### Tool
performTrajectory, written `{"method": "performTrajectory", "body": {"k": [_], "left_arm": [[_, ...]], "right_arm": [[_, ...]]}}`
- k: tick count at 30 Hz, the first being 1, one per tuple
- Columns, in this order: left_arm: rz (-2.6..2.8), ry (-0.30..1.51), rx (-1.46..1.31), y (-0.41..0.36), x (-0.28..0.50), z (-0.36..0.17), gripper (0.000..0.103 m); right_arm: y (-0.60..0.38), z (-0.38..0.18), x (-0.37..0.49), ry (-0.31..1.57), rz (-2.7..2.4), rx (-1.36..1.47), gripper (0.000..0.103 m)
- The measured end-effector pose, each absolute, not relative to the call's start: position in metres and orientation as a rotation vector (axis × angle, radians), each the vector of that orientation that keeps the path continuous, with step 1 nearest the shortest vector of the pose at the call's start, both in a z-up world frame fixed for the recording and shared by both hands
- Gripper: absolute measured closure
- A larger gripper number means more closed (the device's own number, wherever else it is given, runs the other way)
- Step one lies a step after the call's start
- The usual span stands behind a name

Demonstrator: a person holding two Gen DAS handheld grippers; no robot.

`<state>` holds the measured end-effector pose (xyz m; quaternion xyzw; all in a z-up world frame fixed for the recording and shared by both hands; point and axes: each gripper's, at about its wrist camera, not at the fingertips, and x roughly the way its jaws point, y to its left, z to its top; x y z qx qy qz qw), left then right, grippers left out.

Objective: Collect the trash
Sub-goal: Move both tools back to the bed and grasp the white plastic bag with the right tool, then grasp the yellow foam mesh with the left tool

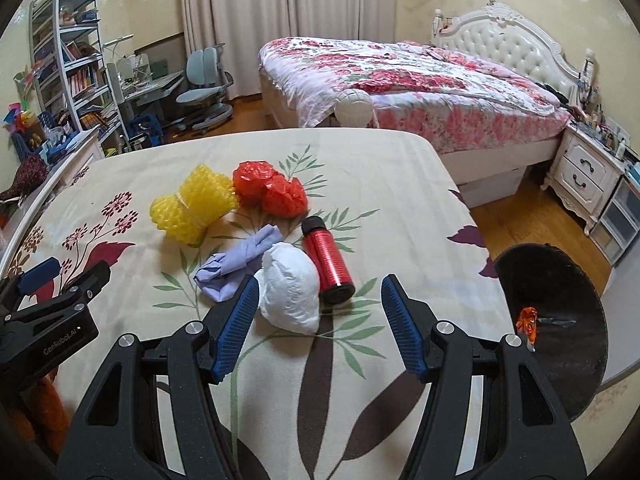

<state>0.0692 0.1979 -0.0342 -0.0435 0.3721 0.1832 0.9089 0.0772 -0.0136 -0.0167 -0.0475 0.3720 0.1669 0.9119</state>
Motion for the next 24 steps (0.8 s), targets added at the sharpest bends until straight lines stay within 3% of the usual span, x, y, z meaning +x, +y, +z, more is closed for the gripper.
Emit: {"method": "performTrajectory", "body": {"k": [5, 9, 24], "left_arm": [[0.373, 0.771, -0.098, 0.199, 0.069, -0.036, 0.02], [0.364, 0.774, -0.104, 0.199, 0.069, -0.038, 0.02], [0.307, 0.761, -0.086, 0.18, 0.085, -0.033, 0.02]], "right_arm": [[0.001, -0.028, 0.082, 0.796, 0.355, -0.132, 0.051], [0.006, -0.035, 0.085, 0.821, 0.36, -0.14, 0.076], [-0.026, -0.008, 0.085, 0.749, 0.304, -0.103, 0.079]]}}
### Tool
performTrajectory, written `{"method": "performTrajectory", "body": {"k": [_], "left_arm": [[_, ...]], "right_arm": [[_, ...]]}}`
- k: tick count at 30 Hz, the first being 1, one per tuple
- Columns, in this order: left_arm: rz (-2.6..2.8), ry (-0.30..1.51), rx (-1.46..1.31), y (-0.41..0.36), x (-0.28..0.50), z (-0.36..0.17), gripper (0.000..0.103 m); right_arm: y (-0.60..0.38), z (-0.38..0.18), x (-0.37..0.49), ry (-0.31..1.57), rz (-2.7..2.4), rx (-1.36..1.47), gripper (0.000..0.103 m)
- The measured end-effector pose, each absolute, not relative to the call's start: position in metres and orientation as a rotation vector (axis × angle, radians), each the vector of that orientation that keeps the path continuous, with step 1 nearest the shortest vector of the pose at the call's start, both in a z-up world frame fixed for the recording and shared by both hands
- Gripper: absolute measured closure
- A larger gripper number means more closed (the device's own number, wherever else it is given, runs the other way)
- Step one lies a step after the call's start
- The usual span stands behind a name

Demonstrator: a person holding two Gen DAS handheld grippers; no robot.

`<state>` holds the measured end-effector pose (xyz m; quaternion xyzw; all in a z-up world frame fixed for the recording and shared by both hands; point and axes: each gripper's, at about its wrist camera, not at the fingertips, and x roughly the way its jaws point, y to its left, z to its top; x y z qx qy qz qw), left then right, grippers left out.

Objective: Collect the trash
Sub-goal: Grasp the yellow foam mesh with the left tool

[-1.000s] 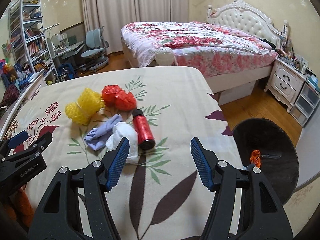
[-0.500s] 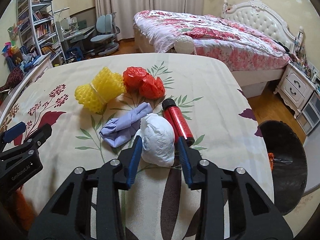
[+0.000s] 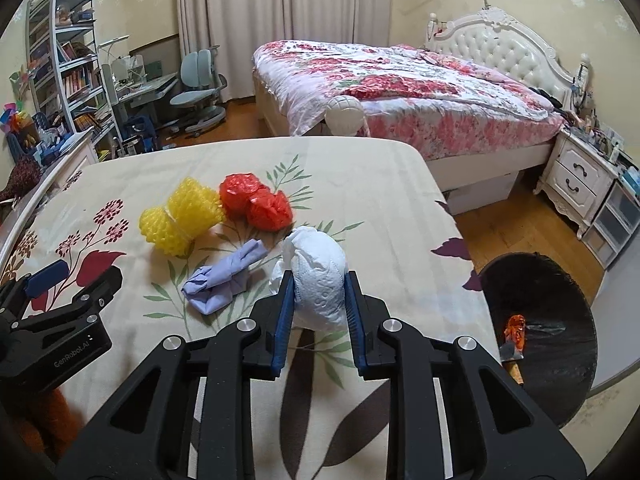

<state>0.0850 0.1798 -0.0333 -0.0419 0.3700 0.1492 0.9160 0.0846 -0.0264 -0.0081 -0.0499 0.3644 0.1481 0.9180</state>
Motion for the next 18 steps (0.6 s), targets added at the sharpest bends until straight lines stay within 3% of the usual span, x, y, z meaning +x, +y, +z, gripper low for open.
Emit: {"method": "performTrajectory", "body": {"k": [18], "left_arm": [[0.241, 0.773, -0.026, 0.151, 0.141, -0.039, 0.02]], "right_arm": [[-0.077, -0.035, 0.128, 0.811, 0.198, -0.065, 0.079]]}}
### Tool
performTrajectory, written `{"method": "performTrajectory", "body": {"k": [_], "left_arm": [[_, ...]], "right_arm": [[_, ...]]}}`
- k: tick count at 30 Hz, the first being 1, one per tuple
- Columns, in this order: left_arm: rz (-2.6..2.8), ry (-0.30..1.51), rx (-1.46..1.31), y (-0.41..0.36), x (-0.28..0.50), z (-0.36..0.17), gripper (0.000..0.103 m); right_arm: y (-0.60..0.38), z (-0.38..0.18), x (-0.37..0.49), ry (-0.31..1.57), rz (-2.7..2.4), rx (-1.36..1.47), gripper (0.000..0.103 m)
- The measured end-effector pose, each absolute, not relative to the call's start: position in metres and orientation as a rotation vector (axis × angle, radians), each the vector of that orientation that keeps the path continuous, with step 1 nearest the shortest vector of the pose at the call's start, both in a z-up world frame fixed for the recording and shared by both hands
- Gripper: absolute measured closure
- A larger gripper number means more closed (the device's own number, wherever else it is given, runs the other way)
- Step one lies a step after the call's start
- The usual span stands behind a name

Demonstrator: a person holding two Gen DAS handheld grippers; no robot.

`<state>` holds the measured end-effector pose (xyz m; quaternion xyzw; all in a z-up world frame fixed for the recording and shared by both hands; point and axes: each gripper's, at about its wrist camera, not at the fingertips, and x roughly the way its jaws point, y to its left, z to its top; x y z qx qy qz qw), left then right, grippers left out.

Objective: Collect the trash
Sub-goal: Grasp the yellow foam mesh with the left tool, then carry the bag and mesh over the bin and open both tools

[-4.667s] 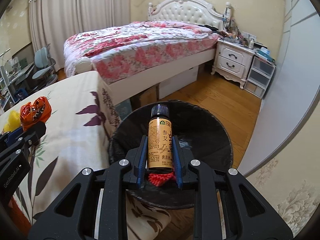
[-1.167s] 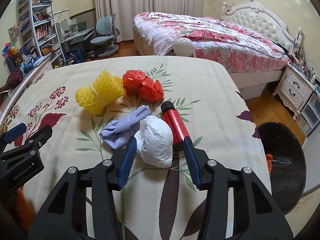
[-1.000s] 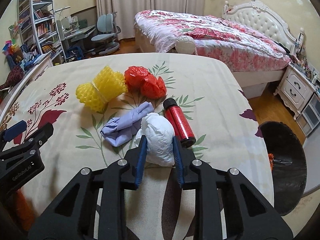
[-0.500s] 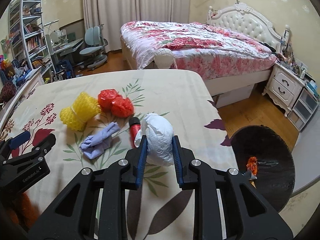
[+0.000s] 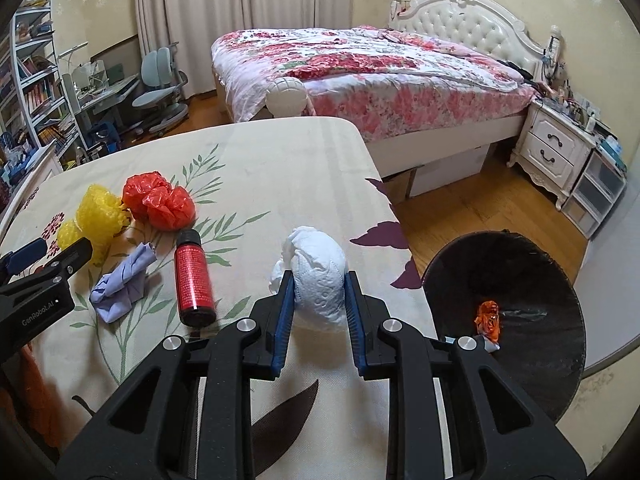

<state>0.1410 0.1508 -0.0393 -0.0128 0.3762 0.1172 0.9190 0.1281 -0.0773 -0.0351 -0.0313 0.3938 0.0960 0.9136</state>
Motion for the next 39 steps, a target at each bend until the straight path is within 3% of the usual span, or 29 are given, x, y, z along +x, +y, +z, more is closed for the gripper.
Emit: {"method": "performTrajectory", "body": {"k": [6, 8, 14, 22, 39], "left_arm": [[0.194, 0.778, -0.015, 0.147, 0.153, -0.043, 0.022], [0.183, 0.792, -0.004, 0.145, 0.156, -0.046, 0.038], [0.157, 0.792, 0.003, 0.144, 0.154, -0.047, 0.051], [0.167, 0.779, -0.027, 0.15, 0.136, -0.043, 0.056], [0.141, 0.71, -0.048, 0.123, 0.092, -0.014, 0.057]], "right_arm": [[-0.073, -0.04, 0.134, 0.821, 0.206, -0.068, 0.079], [-0.072, -0.041, 0.135, 0.821, 0.207, -0.067, 0.079], [-0.071, -0.042, 0.133, 0.821, 0.212, -0.061, 0.079], [-0.071, -0.041, 0.134, 0.821, 0.214, -0.057, 0.079], [-0.094, -0.026, 0.101, 0.777, 0.202, -0.032, 0.079]]}}
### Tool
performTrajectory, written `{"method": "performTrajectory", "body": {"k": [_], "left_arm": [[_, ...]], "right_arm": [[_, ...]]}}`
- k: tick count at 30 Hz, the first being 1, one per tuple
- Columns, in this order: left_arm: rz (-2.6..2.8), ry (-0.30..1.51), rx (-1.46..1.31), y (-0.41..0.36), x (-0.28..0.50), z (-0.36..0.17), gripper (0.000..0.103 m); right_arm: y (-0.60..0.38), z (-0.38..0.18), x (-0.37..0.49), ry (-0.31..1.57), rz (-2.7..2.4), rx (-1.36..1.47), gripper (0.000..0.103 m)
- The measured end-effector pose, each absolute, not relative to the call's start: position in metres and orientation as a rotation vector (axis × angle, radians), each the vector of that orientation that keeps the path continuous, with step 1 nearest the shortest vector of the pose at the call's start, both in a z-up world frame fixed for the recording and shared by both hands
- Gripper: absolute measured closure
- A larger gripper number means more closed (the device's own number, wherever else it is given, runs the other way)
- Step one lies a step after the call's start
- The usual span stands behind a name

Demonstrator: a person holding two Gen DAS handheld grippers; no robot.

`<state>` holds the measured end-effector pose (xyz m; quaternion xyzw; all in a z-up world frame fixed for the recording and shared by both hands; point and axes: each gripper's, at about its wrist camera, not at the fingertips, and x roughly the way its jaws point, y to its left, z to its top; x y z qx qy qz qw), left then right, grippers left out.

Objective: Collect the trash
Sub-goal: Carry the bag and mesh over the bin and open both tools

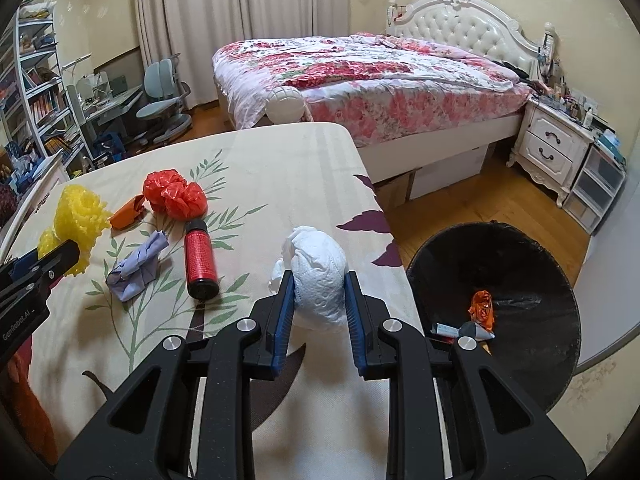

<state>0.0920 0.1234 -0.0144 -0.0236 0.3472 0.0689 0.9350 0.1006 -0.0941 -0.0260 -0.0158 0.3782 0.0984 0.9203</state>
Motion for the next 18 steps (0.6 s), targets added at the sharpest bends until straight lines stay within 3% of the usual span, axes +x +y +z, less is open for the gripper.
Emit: {"method": "performTrajectory", "body": {"k": [18], "left_arm": [[-0.058, 0.666, 0.018, 0.009, 0.099, -0.007, 0.057]], "right_arm": [[-0.19, -0.013, 0.081, 0.721, 0.03, 0.013, 0.079]]}}
